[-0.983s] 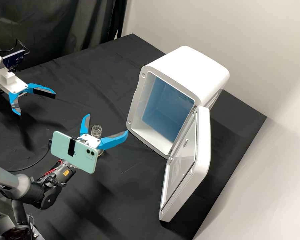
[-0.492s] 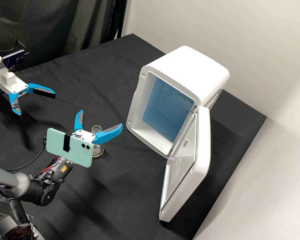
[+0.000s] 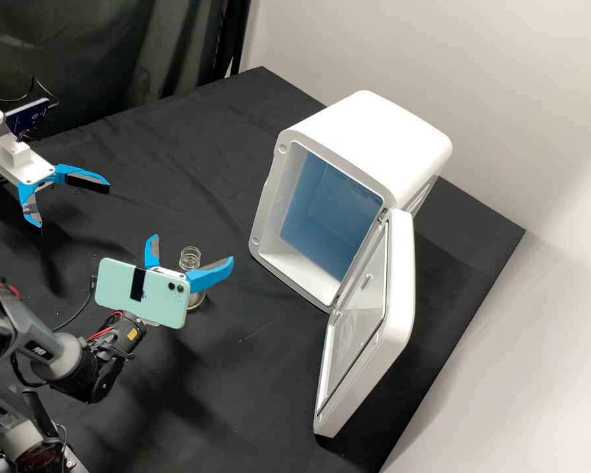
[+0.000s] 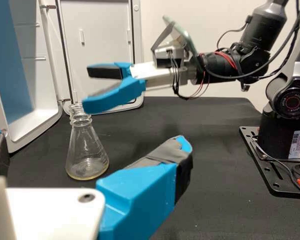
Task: Place the flask in the incubator
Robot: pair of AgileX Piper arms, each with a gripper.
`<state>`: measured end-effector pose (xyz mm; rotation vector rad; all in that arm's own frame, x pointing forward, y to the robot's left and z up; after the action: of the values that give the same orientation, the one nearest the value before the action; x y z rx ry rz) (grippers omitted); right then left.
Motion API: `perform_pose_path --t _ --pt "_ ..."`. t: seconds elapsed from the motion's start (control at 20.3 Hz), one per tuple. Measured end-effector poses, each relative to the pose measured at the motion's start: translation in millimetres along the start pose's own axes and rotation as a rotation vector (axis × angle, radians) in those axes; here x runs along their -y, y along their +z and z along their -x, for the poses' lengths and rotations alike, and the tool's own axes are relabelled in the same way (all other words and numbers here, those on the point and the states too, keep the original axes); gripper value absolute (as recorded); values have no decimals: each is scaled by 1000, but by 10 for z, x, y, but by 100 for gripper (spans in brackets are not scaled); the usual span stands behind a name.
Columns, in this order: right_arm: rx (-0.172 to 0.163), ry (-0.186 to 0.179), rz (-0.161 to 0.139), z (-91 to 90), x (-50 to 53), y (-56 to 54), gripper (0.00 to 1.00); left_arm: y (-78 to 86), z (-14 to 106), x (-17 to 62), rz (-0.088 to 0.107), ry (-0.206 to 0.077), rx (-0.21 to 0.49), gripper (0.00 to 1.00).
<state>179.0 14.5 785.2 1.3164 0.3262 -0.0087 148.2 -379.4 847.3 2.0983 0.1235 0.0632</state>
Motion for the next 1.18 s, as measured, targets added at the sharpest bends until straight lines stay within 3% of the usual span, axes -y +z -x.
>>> perform_pose_path --t 0.15,0.29,0.59,0.64,1.18 --pt "14 -40 -12 -28 71 35 100 0 0 0 0 0 0 100" --pt "20 -74 -7 -52 129 57 100 -2 1 0 0 0 -1 100" --pt "28 -86 -13 -74 148 80 100 -12 7 0 -2 -2 -5 100" --pt "28 -86 -13 -74 148 80 0 -10 7 1 -3 -3 -3 100" --pt "46 -53 -6 -52 88 107 0 -8 14 9 -11 -13 6 100"
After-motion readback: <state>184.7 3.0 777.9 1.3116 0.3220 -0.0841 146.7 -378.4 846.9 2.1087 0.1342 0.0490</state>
